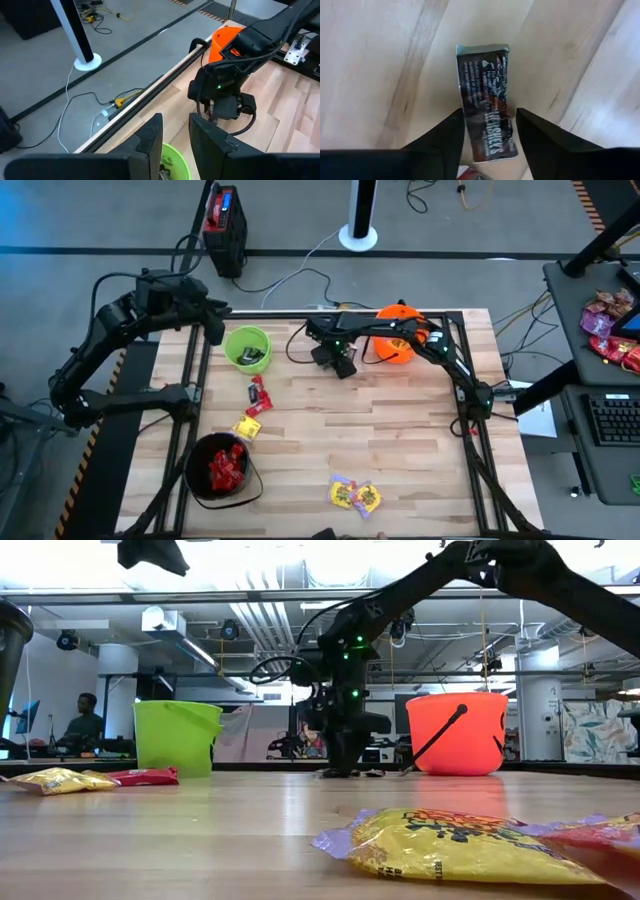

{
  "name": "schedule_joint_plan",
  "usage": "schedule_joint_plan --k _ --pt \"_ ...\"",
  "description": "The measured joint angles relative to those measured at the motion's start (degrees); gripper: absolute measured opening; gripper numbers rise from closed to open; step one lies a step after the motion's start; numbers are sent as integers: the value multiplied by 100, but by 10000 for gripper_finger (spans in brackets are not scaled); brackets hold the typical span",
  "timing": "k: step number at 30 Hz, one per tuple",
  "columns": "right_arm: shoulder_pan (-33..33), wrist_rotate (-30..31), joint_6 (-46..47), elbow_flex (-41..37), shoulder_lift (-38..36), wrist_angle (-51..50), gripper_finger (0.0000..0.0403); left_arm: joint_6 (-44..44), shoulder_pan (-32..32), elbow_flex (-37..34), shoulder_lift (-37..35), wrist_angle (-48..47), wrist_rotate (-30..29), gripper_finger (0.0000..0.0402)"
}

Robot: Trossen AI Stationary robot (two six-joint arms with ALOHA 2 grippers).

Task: Sort candy by brand, put in halloween buckets
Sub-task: Put the brown candy into the green bucket

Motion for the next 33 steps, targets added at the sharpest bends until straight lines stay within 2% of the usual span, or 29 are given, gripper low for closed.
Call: schedule_joint_plan --k 3,8,12,14,18,22,24,30,33 --pt "64 8 548 39 5 -31 137 70 0 -31 -6 8 -12 79" --pt "57 -222 1258 62 14 60 39 122 0 -221 4 34 -12 79" --pt "64 -291 1571 58 16 3 24 126 0 -504 -2 239 -8 79" --pt "33 -548 1789 51 -40 -7 22 136 0 -661 -4 360 124 79" --pt "-82 -1540 2483 3 -270 -193 19 394 0 -966 -16 408 1087 79" --pt "-309 -3199 3149 -3 -700 -227 18 517 -1 -1370 -36 591 2537 79" --pt "-428 -4120 3302 -6 -912 -219 18 481 -2 -1599 -26 759 2981 79" --pt "-481 -5947 3664 -21 -1291 122 18 41 -186 -2274 -5 1943 3314 81" --pt "-386 -6108 4024 -8 -1463 702 18 -363 -353 -2555 53 3022 3332 93"
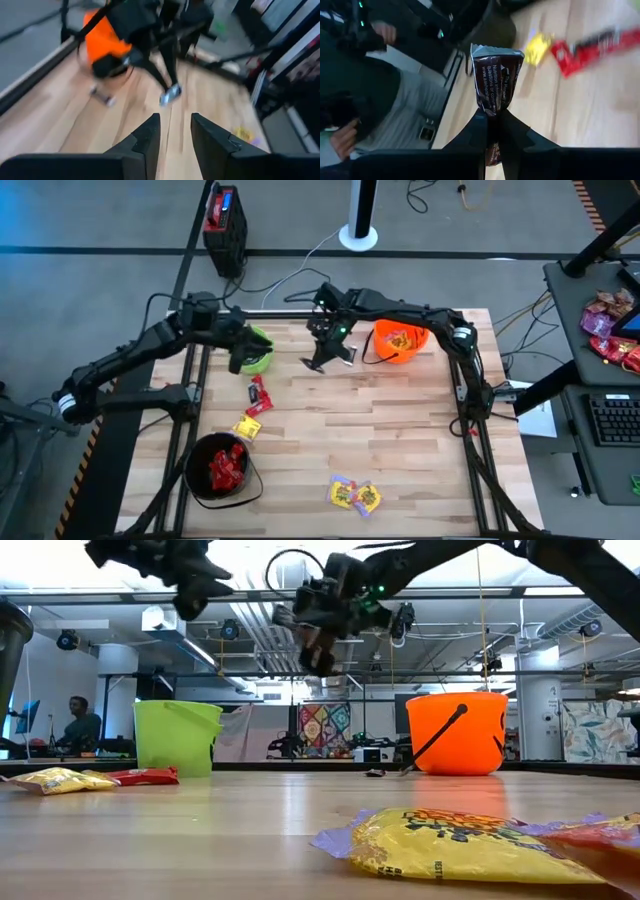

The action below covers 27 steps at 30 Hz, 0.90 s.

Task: Sort candy by brand, put in halloween buckets
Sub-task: Put the brown candy into the green bucket

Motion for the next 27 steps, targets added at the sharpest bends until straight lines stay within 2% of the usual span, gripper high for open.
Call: schedule_joint_plan --k 5,14,21,27 --pt "159 -219 576 -2 -12 1040 18 -246 -190 -177 320 1142 0 128" --pt "144 -351 1046 0 -25 1703 17 286 -410 -148 881 1461 271 189" --pt "152 -402 1076 0 -25 1919 17 296 -414 -146 1197 1691 325 191" --pt "136 -432 1229 0 -25 2182 17 255 -425 -142 1438 1914 769 169"
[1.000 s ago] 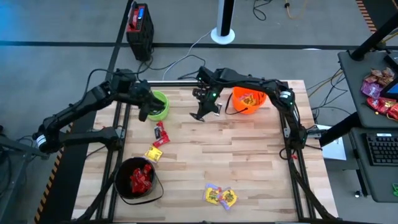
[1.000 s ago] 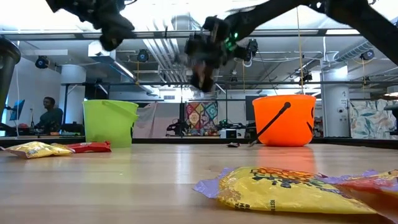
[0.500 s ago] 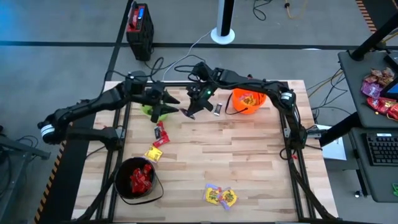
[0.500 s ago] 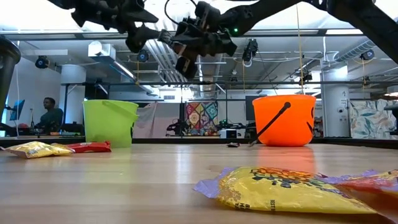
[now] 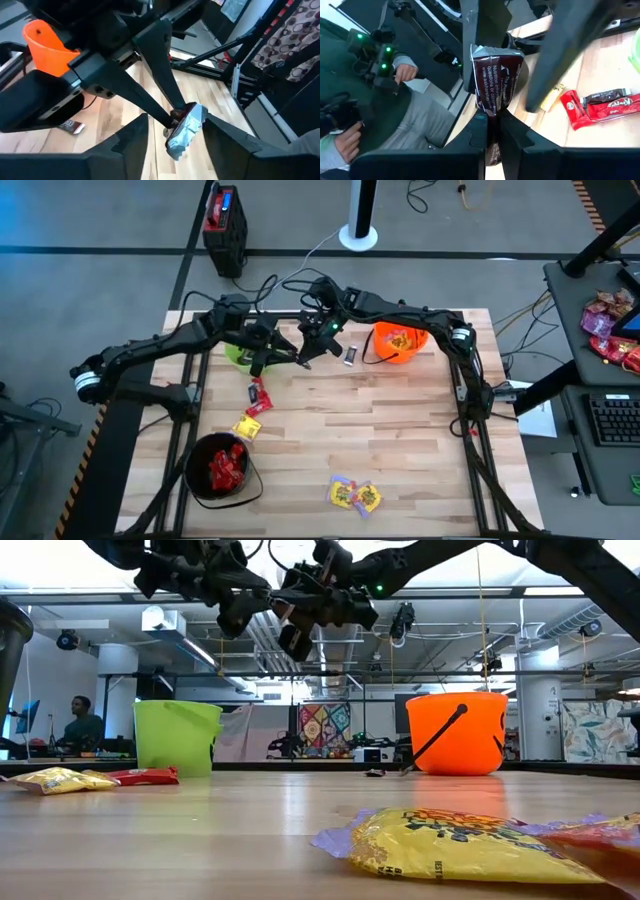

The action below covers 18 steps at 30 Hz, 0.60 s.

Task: Sort candy by brand, put in halloween buckets
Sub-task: Put the brown candy into the green bucket

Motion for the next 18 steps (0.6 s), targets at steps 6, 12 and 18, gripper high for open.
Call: schedule_joint_plan --k 6,12,18 --pt "-22 5 0 0 0 3 18 -10 -13 0 42 75 23 68" --pt "-33 301 680 2 0 -1 26 -153 -9 0 24 21 -67 24" --pt "-141 461 1386 4 0 -12 81 -194 27 70 20 -257 -227 16"
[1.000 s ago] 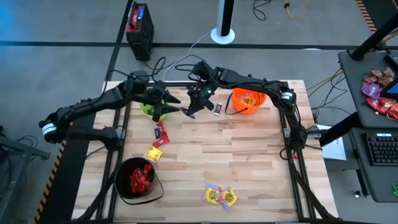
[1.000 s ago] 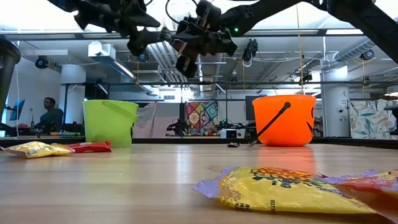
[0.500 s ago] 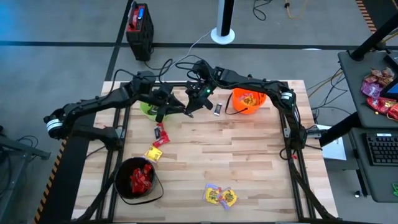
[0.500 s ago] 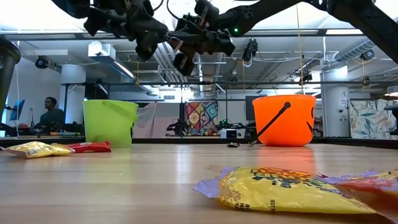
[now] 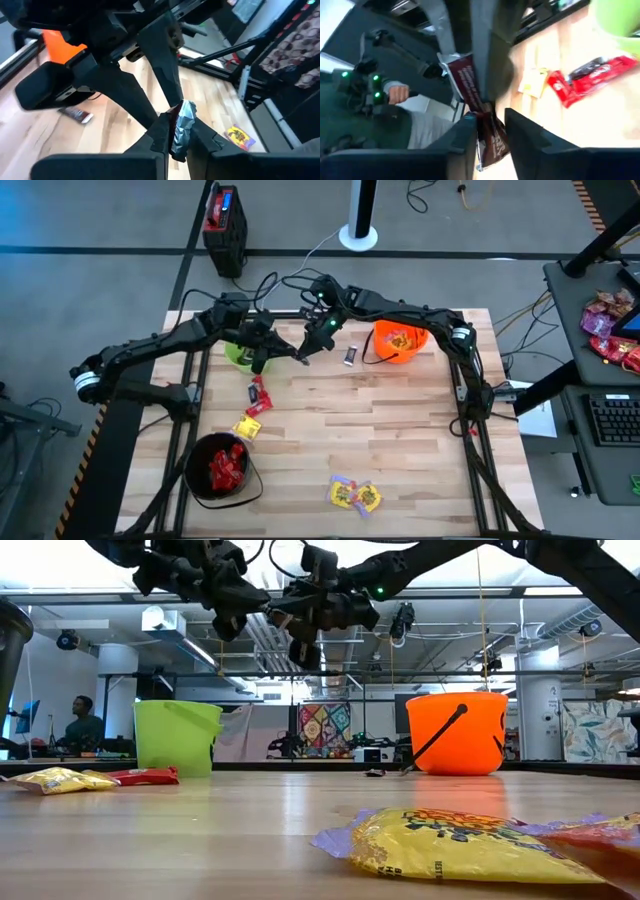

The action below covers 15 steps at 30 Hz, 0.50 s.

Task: Sort candy by brand, put in halloween buckets
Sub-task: Put the brown candy into the green bucket

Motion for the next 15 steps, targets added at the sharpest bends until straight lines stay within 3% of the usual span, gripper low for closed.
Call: schedule_joint_plan --k 5,7,12,13,15 --pt "-203 166 263 1 0 37 131 250 89 401 -9 -1011 -304 15" --pt "-311 279 274 2 0 20 146 456 136 698 -9 -1810 -738 15" --pt "-578 856 757 2 0 -30 167 929 312 1328 83 -4211 -3508 15" --pt "-614 961 773 2 0 -34 168 990 409 1344 144 -4542 -3862 15" --pt "-656 1064 763 2 0 -33 167 1070 710 1280 273 -4974 -4036 15"
